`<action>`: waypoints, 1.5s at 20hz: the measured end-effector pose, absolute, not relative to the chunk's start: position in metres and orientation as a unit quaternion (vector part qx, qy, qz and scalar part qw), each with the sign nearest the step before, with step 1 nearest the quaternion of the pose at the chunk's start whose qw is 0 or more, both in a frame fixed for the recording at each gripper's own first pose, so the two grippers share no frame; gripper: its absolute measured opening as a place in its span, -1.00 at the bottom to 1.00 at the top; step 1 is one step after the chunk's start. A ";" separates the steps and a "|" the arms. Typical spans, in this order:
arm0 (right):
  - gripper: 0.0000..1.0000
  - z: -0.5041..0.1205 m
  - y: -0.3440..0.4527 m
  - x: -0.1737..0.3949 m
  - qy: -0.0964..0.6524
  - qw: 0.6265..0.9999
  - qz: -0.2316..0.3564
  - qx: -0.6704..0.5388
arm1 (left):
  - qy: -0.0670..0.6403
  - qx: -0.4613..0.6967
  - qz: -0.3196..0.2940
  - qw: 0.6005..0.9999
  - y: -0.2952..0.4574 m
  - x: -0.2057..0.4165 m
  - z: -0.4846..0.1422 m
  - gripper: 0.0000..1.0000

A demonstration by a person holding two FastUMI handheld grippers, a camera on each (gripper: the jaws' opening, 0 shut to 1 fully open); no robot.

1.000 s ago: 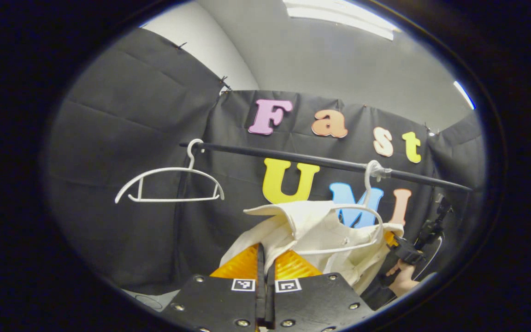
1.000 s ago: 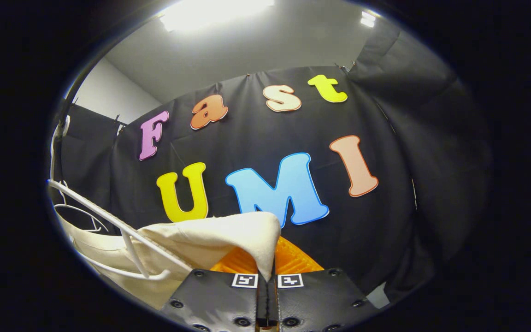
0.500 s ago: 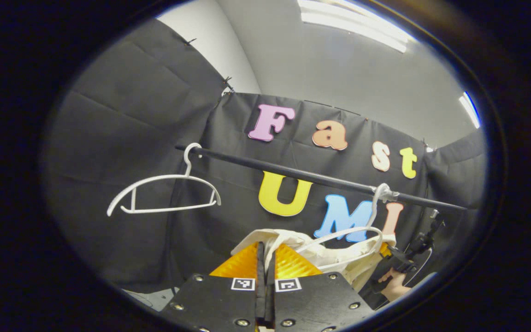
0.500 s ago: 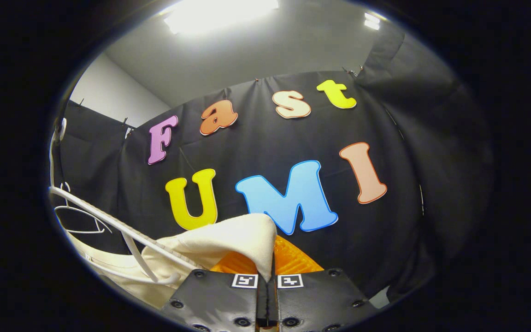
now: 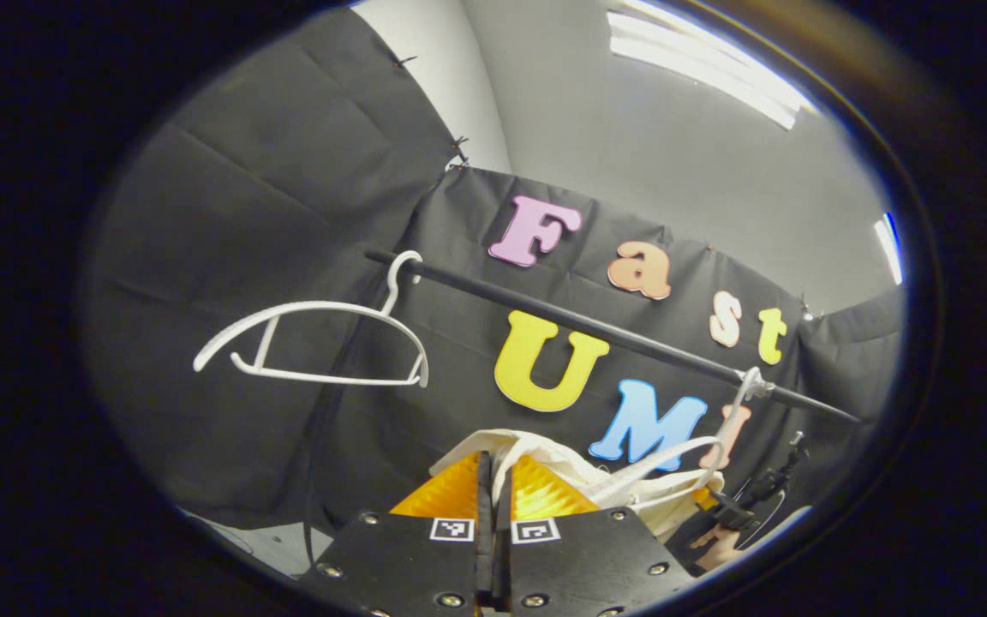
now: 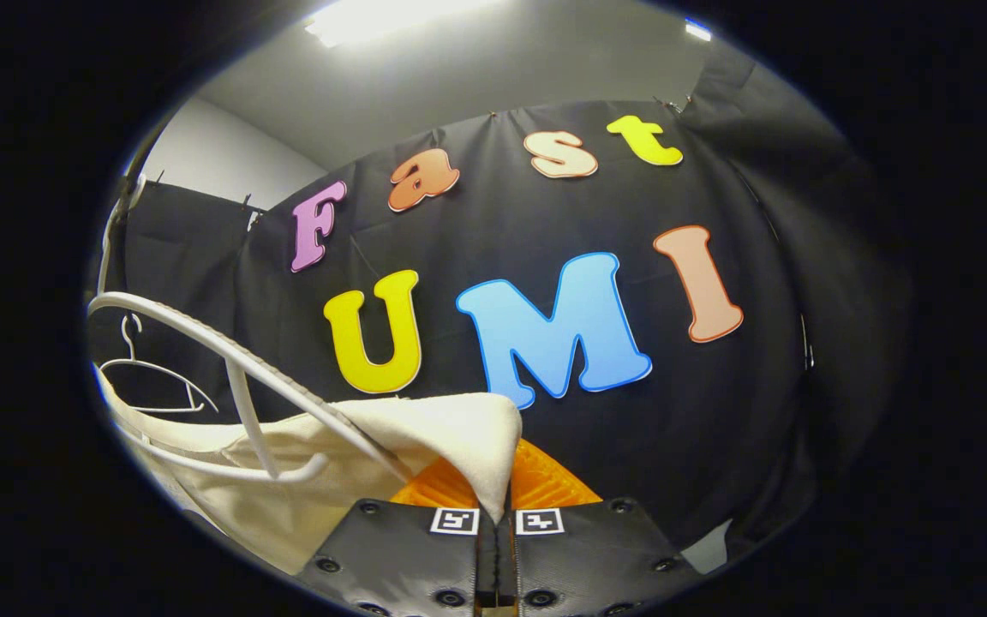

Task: Grasp the clothes on the hanger with both hands and then place them into the laundry hamper below.

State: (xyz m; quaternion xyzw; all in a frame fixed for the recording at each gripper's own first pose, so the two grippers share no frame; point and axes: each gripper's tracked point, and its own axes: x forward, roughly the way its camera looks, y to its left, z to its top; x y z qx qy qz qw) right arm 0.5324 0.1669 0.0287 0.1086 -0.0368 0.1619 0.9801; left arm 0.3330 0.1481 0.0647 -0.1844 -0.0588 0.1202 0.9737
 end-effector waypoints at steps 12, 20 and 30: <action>-0.96 -0.016 0.130 0.452 0.006 0.990 0.104 0.096 | 0.003 -0.200 0.093 0.975 0.151 0.321 -0.001 -1.00; -0.96 -0.032 0.096 0.321 0.021 0.997 0.010 0.076 | 0.058 -0.183 0.006 0.981 0.161 0.282 -0.035 -0.98; -0.97 -0.044 0.157 0.178 0.061 0.995 0.051 0.061 | 0.078 -0.140 -0.067 0.985 0.154 0.186 -0.051 -0.98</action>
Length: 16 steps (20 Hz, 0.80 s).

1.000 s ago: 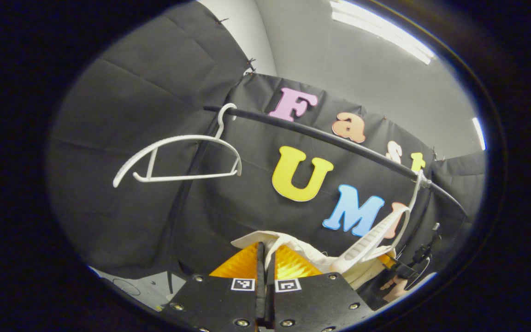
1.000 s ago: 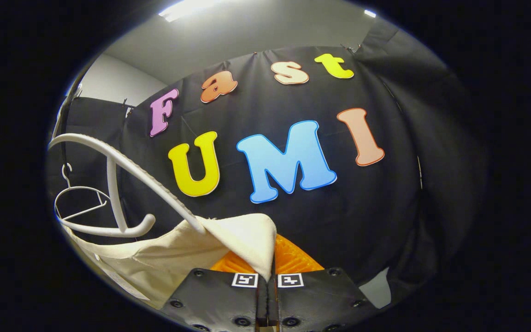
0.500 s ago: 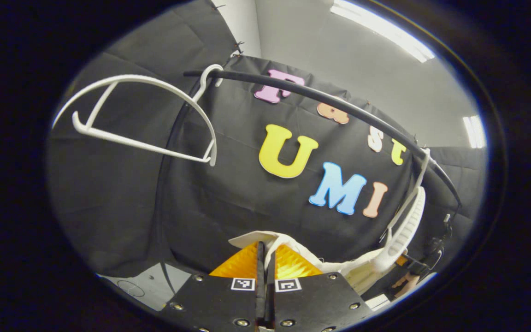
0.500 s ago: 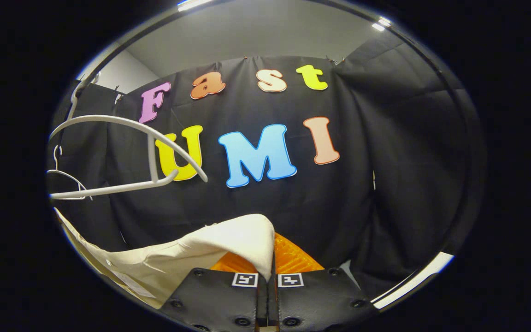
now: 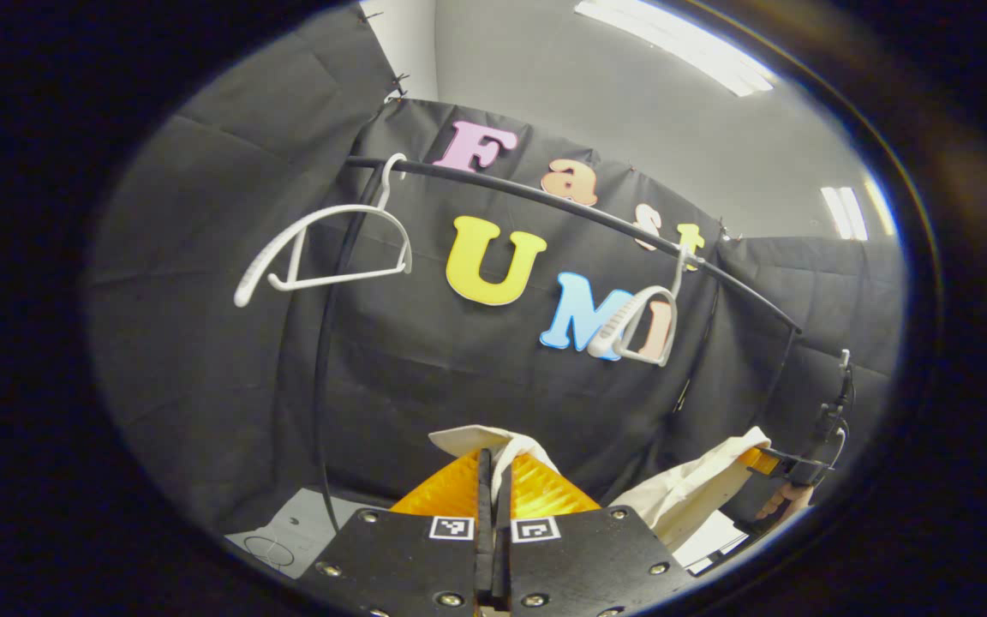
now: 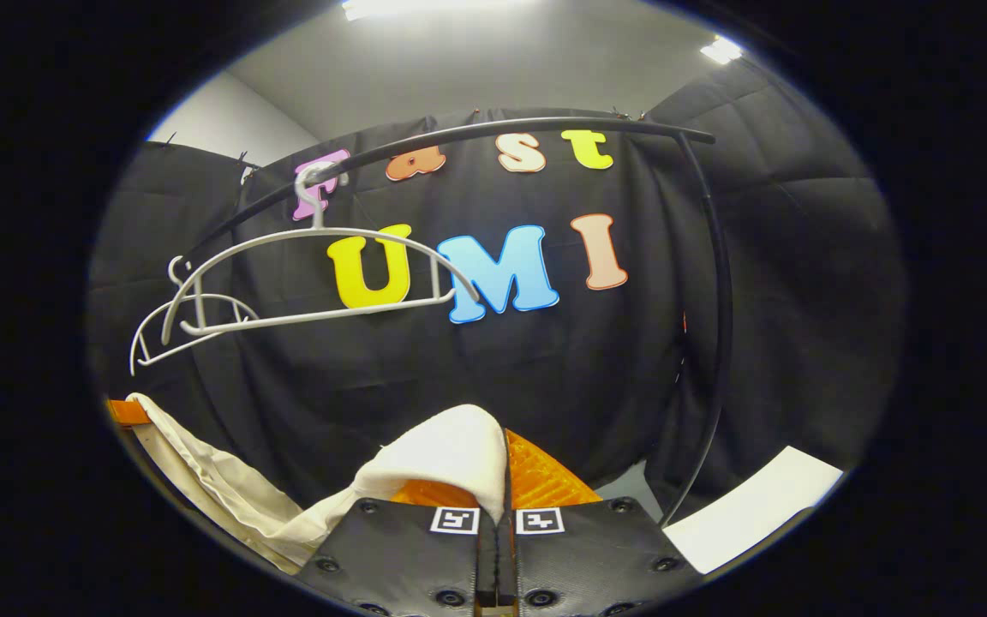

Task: Grasp the clothes on the hanger with both hands and then place them into the laundry hamper below.

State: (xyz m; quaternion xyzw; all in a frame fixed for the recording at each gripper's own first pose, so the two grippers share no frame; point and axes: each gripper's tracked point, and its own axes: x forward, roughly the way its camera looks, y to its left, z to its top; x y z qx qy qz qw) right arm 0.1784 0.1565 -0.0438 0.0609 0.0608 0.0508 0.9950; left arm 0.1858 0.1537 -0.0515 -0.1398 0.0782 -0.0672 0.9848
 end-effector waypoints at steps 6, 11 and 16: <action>-0.97 -0.103 0.233 0.124 0.130 0.983 0.125 0.030 | 0.123 -0.120 -0.082 0.982 0.138 0.171 -0.102 -0.99; -0.96 -0.181 0.282 0.102 0.207 0.963 0.174 0.021 | 0.195 -0.124 -0.078 0.970 0.147 0.153 -0.185 -0.99; -0.96 -0.262 0.308 0.101 0.299 0.935 0.190 0.004 | 0.283 -0.125 -0.076 0.948 0.149 0.134 -0.290 -0.97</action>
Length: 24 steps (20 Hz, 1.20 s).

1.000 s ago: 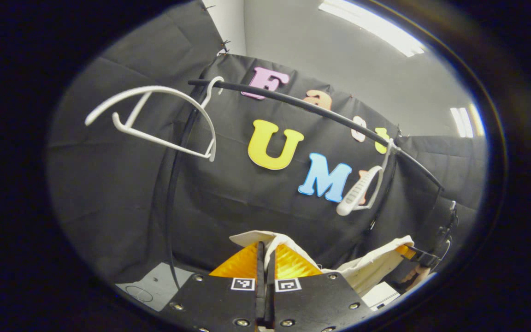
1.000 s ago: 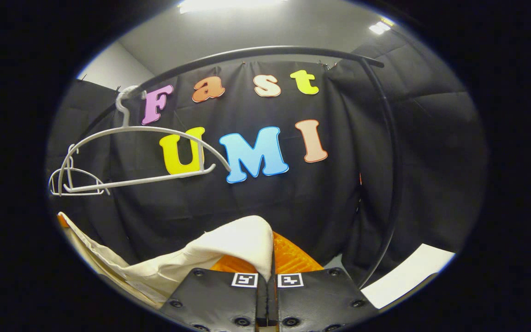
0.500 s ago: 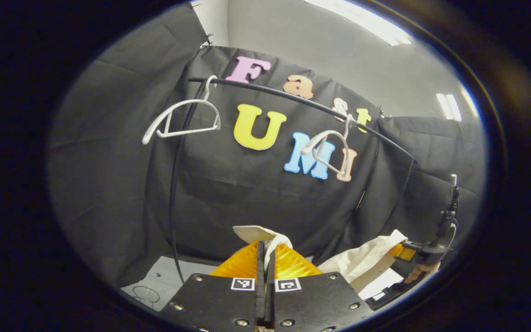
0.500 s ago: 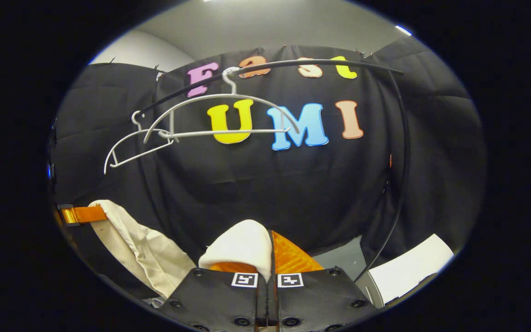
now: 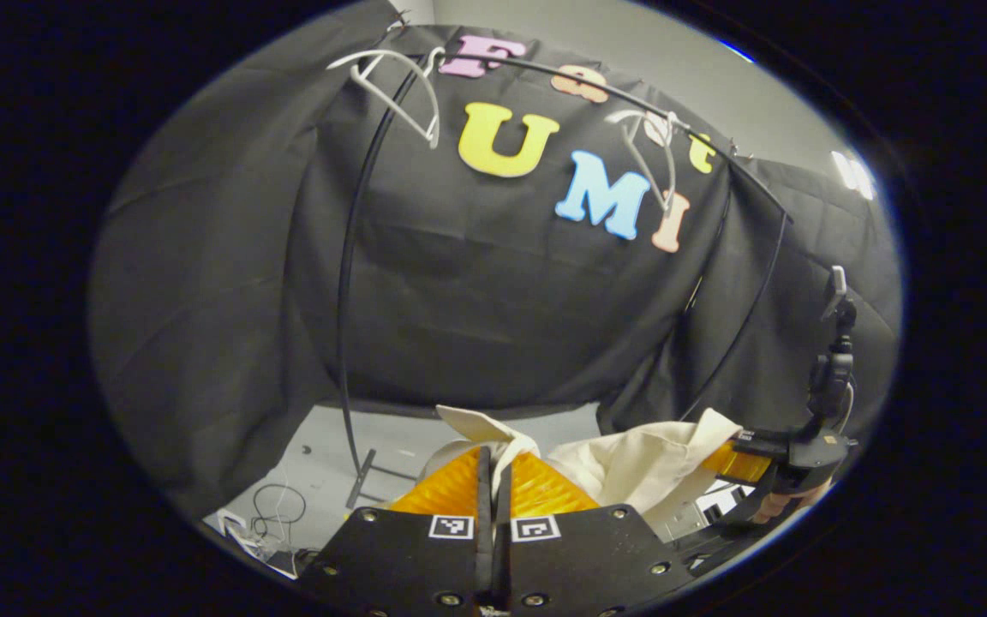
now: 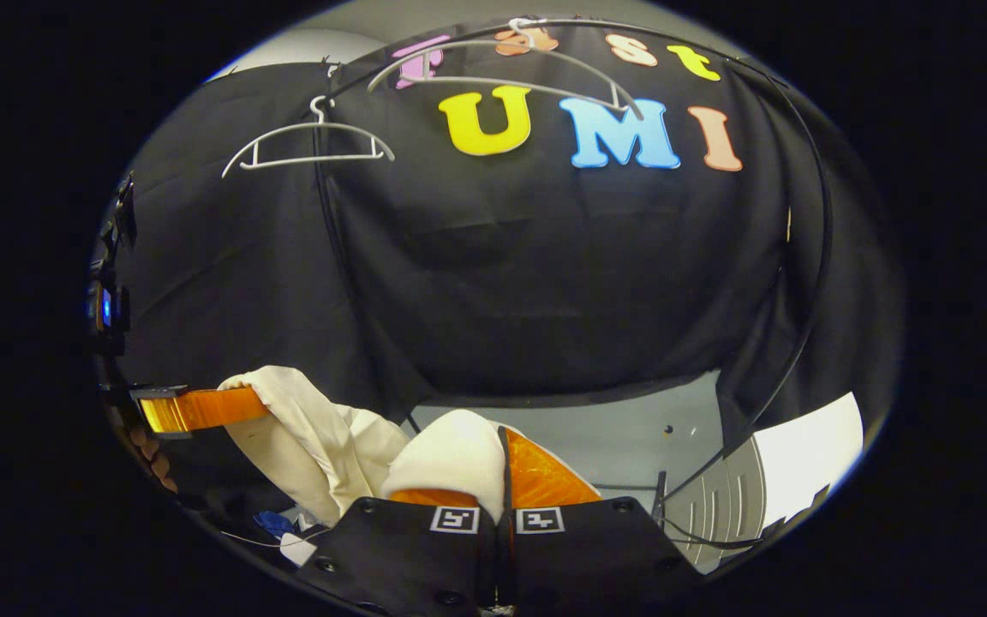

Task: Grasp the clothes on the hanger with both hands and then place them into the laundry hamper below.

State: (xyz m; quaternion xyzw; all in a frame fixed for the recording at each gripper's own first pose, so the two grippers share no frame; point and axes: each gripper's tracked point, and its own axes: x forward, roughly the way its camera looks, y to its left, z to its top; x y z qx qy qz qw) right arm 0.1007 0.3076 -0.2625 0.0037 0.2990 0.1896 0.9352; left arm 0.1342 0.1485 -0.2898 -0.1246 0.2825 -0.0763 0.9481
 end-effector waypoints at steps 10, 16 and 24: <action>-0.95 -0.408 0.296 0.096 0.455 0.879 0.138 -0.018 | 0.377 -0.094 -0.098 0.916 0.137 0.144 -0.425 -0.97; -0.96 -0.468 0.302 0.080 0.507 0.846 0.157 -0.054 | 0.421 -0.104 -0.094 0.896 0.130 0.137 -0.478 -0.99; -0.29 -0.495 0.325 0.055 0.546 0.815 0.188 -0.040 | 0.444 -0.082 -0.059 0.890 0.130 0.119 -0.505 -0.92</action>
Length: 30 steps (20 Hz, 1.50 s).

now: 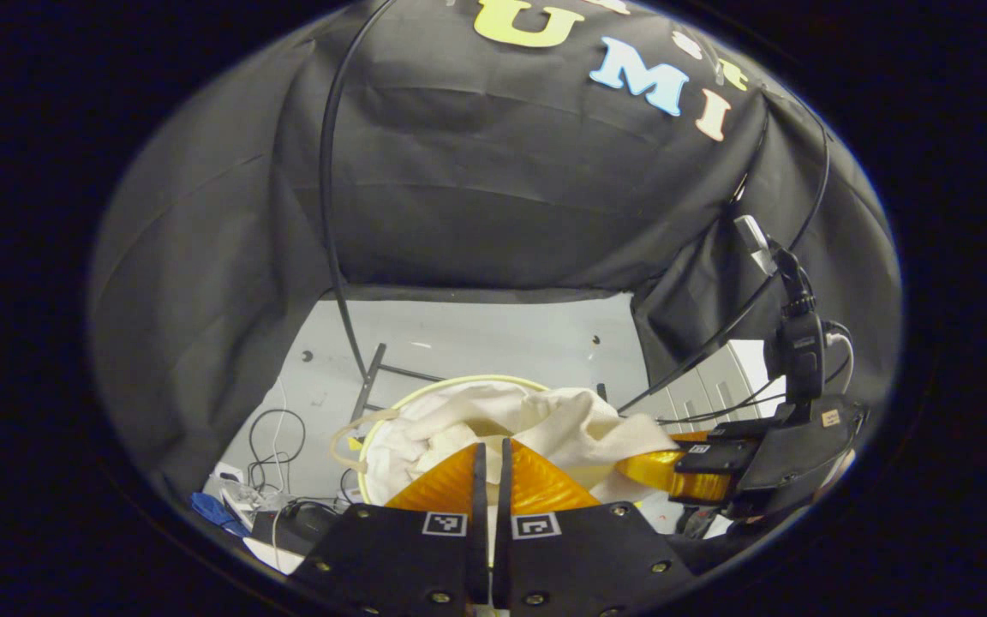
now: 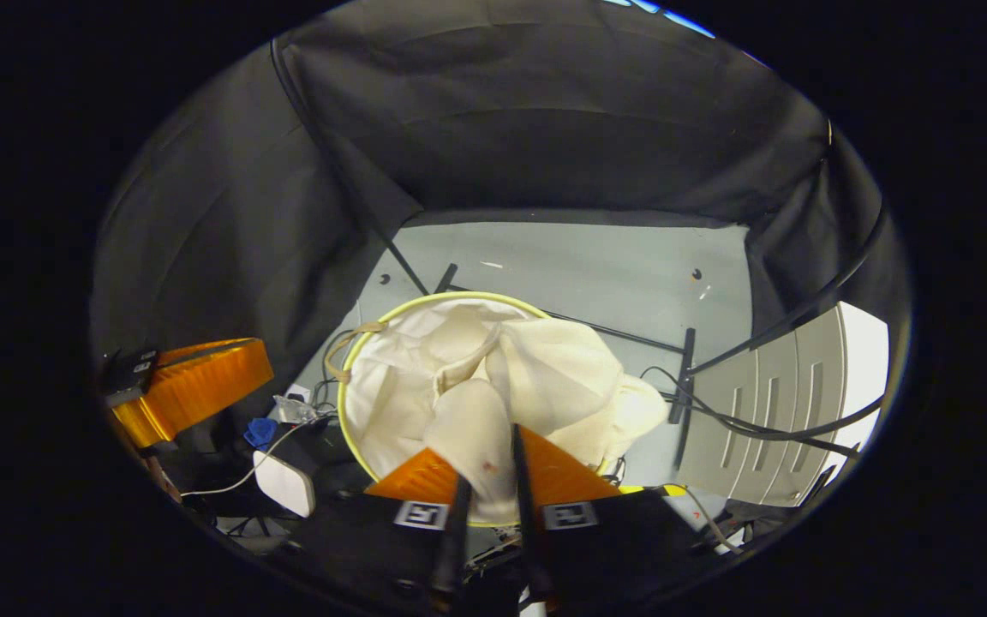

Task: Grasp the clothes on the hanger with both hands and then place them into the laundry hamper below.

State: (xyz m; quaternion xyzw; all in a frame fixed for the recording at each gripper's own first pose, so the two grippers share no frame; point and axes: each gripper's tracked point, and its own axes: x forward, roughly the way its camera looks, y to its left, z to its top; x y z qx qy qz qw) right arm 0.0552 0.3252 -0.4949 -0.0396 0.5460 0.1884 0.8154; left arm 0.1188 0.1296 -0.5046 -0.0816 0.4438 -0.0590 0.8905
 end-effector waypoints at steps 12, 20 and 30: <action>0.97 -0.334 0.270 0.063 0.390 0.902 0.182 -0.021 | 0.328 -0.022 -0.059 0.943 0.107 0.095 -0.337 0.94; 0.96 -0.163 0.202 0.070 0.218 0.968 0.127 0.000 | 0.152 0.013 -0.075 0.986 0.075 0.098 -0.121 0.94; 1.00 0.002 0.083 0.033 0.025 0.998 0.060 0.019 | -0.012 0.009 -0.057 0.998 0.021 0.061 0.047 0.93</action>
